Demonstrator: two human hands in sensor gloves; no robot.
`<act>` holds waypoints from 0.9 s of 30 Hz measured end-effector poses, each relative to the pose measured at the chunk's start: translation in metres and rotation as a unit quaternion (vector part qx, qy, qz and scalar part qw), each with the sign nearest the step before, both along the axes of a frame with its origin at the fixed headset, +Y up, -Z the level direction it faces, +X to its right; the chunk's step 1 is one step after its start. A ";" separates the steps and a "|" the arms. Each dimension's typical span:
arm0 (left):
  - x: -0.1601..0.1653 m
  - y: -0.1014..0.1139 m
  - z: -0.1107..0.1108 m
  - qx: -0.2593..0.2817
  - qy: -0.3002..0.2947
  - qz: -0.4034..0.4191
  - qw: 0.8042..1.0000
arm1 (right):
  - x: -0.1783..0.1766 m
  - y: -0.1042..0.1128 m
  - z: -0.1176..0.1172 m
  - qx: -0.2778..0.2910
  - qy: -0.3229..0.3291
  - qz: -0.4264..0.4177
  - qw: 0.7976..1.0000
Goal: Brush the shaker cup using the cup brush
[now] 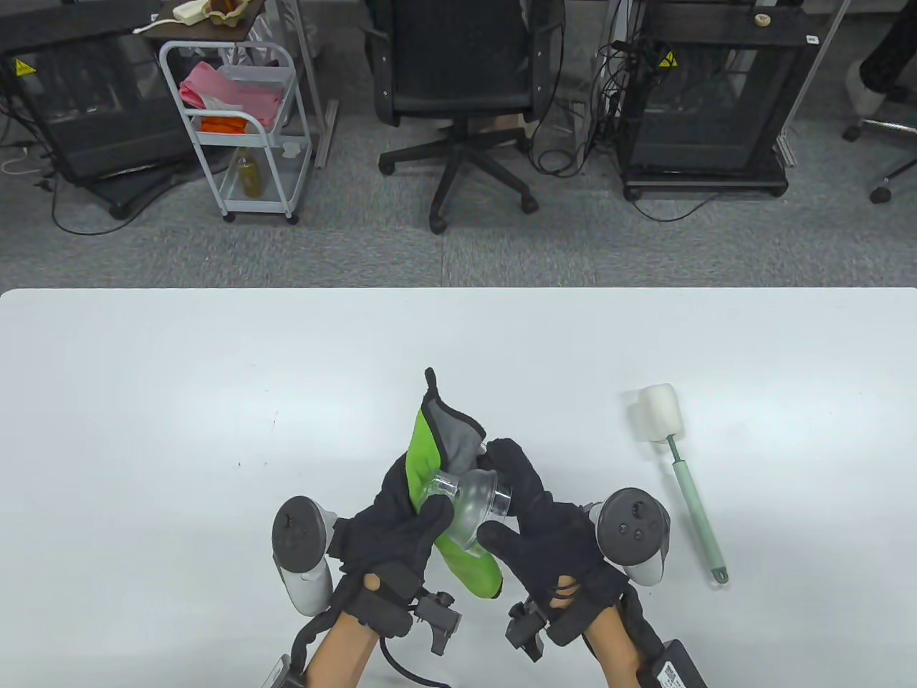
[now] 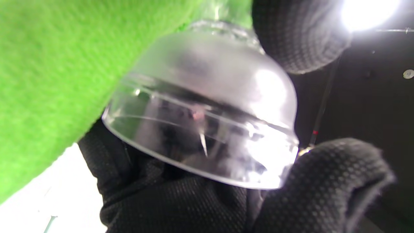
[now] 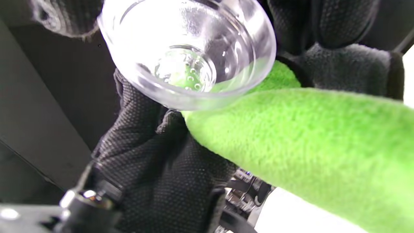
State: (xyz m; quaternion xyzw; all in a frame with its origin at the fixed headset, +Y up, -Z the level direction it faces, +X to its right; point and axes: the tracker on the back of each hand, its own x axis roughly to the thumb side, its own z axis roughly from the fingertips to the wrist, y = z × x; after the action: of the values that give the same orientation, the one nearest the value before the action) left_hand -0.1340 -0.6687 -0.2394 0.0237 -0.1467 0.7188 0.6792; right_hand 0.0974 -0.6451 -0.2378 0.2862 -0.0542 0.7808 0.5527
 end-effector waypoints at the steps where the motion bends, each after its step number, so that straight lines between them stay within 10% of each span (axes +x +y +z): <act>1: -0.001 -0.001 0.000 -0.005 0.010 -0.007 1.000 | -0.002 0.006 0.004 0.047 -0.007 0.034 0.998; 6: -0.002 0.004 0.005 -0.002 0.025 0.002 1.000 | -0.010 0.020 0.016 0.195 -0.086 0.205 0.955; 13: -0.001 0.008 0.004 0.033 -0.008 -0.017 0.999 | 0.003 0.003 -0.001 0.003 0.026 -0.009 1.000; 27: 0.016 -0.001 0.003 0.008 -0.091 0.024 0.996 | 0.019 0.013 -0.001 0.050 0.016 -0.094 0.994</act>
State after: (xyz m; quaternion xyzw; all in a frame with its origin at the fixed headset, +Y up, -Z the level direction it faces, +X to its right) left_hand -0.1183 -0.6702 -0.2366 -0.0323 -0.2130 0.7327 0.6455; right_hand 0.1168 -0.6317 -0.2392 0.3193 -0.1113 0.7168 0.6098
